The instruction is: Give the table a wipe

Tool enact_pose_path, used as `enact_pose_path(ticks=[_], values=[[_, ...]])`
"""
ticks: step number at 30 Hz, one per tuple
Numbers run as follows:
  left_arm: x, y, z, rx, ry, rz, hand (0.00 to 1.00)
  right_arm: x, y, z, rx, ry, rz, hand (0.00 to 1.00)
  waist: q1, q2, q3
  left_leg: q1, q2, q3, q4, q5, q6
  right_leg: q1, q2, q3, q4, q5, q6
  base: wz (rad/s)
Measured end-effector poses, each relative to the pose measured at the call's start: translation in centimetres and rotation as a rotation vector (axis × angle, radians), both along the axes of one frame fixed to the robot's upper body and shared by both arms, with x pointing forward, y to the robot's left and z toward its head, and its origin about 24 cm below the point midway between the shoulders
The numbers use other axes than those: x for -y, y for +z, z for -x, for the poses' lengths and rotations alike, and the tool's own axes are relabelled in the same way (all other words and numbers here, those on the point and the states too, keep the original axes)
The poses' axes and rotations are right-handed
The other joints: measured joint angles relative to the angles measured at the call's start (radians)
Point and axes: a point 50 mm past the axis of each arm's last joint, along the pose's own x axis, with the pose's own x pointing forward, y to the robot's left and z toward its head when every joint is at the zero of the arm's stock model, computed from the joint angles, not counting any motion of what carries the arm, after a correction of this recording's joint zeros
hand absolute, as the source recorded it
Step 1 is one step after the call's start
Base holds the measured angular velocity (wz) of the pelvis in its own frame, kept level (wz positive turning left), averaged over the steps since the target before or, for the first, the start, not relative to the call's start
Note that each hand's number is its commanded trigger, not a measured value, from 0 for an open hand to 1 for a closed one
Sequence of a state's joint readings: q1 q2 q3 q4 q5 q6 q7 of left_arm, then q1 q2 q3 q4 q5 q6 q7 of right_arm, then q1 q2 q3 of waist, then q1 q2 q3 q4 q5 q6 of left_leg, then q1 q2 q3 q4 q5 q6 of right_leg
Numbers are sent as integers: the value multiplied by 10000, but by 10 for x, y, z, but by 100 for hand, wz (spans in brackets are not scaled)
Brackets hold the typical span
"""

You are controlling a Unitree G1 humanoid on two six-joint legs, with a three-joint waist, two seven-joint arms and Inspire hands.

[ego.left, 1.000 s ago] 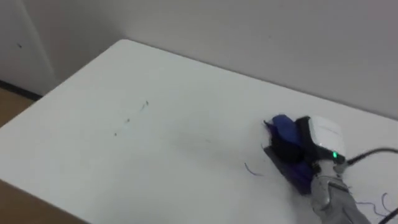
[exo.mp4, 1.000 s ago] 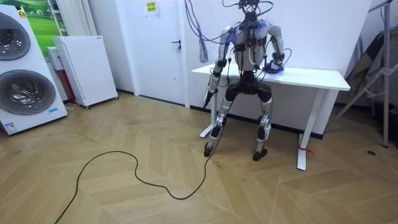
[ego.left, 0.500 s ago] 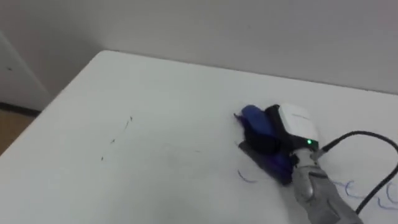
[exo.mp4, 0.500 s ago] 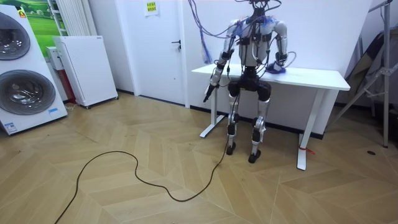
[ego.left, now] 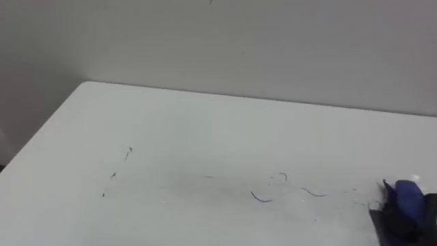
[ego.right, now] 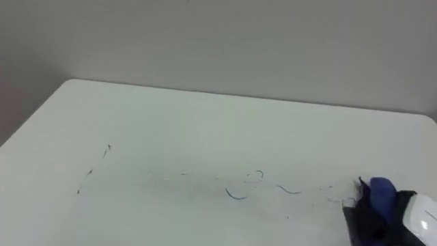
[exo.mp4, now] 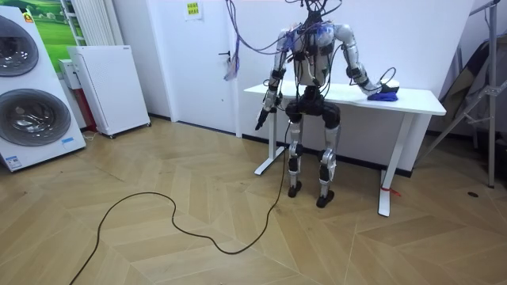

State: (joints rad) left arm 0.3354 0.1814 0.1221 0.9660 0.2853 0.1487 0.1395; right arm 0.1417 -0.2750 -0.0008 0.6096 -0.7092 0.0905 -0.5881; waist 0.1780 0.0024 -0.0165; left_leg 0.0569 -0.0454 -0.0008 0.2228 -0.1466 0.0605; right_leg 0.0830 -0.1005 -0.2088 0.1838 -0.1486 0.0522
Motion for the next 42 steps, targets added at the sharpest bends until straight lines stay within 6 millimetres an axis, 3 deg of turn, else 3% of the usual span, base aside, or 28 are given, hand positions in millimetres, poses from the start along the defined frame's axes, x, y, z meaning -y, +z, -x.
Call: enact_pose_path(ticks=[1, 3, 4, 6, 8, 10, 11, 14, 16, 17, 18, 19, 21, 23, 24, 27, 31, 34, 37, 39, 42], values=[[1, 0, -3, 9, -75, 16, 0, -11, 2, -10, 1, 582, -16, 100, 30, -4, 50, -19, -37, -197, 15, 0, 0, -17, 2, -100, -4, 4, 1, -38], [7, -3, -18, 208, -434, 195, 0, -70, 12, -50, 155, 2957, -404, 100, 306, -5, 156, -339, -71, -668, 159, -1, 0, -255, -15, -528, 8, 83, 19, -13], [9, -3, -23, 314, -559, 234, 0, -85, 15, -59, 220, 3520, -483, 100, 427, -12, 185, -402, -82, -714, 158, 5, -9, -325, -17, -591, 5, 161, 8, 13], [19, -4, -33, 488, -1092, 435, 0, -135, 26, -83, 252, 5399, -862, 100, 625, 10, 302, -501, -207, -1013, 174, 20, -45, -324, -40, -694, 44, 461, -31, 53], [22, -4, -34, 524, -1225, 515, 0, -149, 30, -88, 120, 6112, -954, 100, 845, 81, 270, -466, -221, -1125, 141, -7, -107, -248, -21, -825, 33, 267, 4, 78], [22, -5, -24, 228, -1074, 535, 0, -151, 35, -92, 254, 6269, -936, 100, 1066, 112, 304, -422, -194, -1130, -84, 76, -130, -215, -33, -943, 37, 218, -68, 42], [25, -6, -16, -17, -962, 636, 0, -148, 39, -96, 403, 6318, -802, 100, 1100, 222, 402, -475, -183, -1122, -143, 122, -137, -251, -20, -943, 18, 246, -111, 5], [27, -6, -10, -202, -786, 760, 0, -135, 33, -90, 582, 6090, -740, 100, 868, 370, 440, -480, -195, -1115, -225, 295, -134, -154, -30, -997, -45, 322, -132, 20], [21, -5, -7, -179, -473, 611, 0, -123, 22, -78, 578, 5717, -772, 100, 536, 298, 406, -252, -200, -1112, -266, 278, -159, 98, -31, -960, -188, 194, -4, 27], [16, -4, -4, -182, -364, 450, 0, -107, 14, -63, 565, 5174, -645, 100, 489, 293, 316, -133, -203, -1049, -342, 255, -178, 187, -36, -914, -192, 154, 53, -4], [10, -2, 0, -301, -412, 174, 0, -85, 7, -44, 563, 4481, -334, 100, 406, 224, 142, -28, -195, -930, -357, 240, -158, 267, -44, -841, -189, 145, 62, -12], [6, 0, 1, -351, -479, 26, 0, -73, 5, -33, 578, 4104, -118, 100, 354, 196, 109, 54, -191, -865, -362, 227, -142, 335, -45, -781, -189, 135, 69, -14], [-9, 5, 10, -439, -28, -423, 0, -25, -1, 8, 352, 2602, 929, 100, 20, 66, 38, 254, -210, -812, -328, 185, -82, 585, -67, -681, -172, 92, 59, -8], [-17, 8, 14, -517, 0, -687, 0, 7, -1, 34, 147, 1332, 1501, 100, -274, 3, -21, 248, -186, -813, -173, 113, -32, 626, -96, -671, -126, 77, 81, -5], [-18, 9, 14, -475, 48, -761, 0, 24, 0, 45, 26, 603, 1743, 100, -390, -1, -20, 244, -181, -782, -145, 78, 26, 612, -99, -624, -137, 78, 83, -15], [-17, 9, 10, -210, -81, -705, 0, 47, 2, 58, -235, -503, 1737, 100, -626, -25, -6, 218, -155, -660, 28, 62, 37, 599, -56, -410, -135, 77, 83, -20], [-10, 6, 1, -168, -662, -482, 0, 42, 3, 48, -221, -731, 1596, 100, -573, -27, -4, 238, -144, -587, 43, 53, 51, 534, -27, -249, -149, 76, 85, -20], [3, 1, -2, -266, -1034, -93, 0, 23, 1, 31, -286, -552, 1082, 100, -346, -25, 4, 246, -137, -581, 38, 59, 40, 426, 20, -110, -146, 85, 77, -28], [13, -2, -5, -283, -1166, 168, 0, -32, 1, -4, -209, 1289, 19, 100, 70, 28, 15, 230, -93, -601, 23, 6, 4, 290, 50, -160, -133, 122, 50, -37], [18, -4, -10, -172, -1194, 347, 0, -91, 5, -34, -69, 3261, -1003, 100, 271, -11, 129, 155, -53, -676, 18, -14, -29, 200, 114, -121, -129, 165, 6, 5], [21, -5, -17, -7, -1225, 422, 0, -134, 16, -55, -160, 5356, -1459, 100, 615, 4, 219, 61, -191, -916, -29, -5, -58, 166, 138, -67, -127, 312, -9, 36]])
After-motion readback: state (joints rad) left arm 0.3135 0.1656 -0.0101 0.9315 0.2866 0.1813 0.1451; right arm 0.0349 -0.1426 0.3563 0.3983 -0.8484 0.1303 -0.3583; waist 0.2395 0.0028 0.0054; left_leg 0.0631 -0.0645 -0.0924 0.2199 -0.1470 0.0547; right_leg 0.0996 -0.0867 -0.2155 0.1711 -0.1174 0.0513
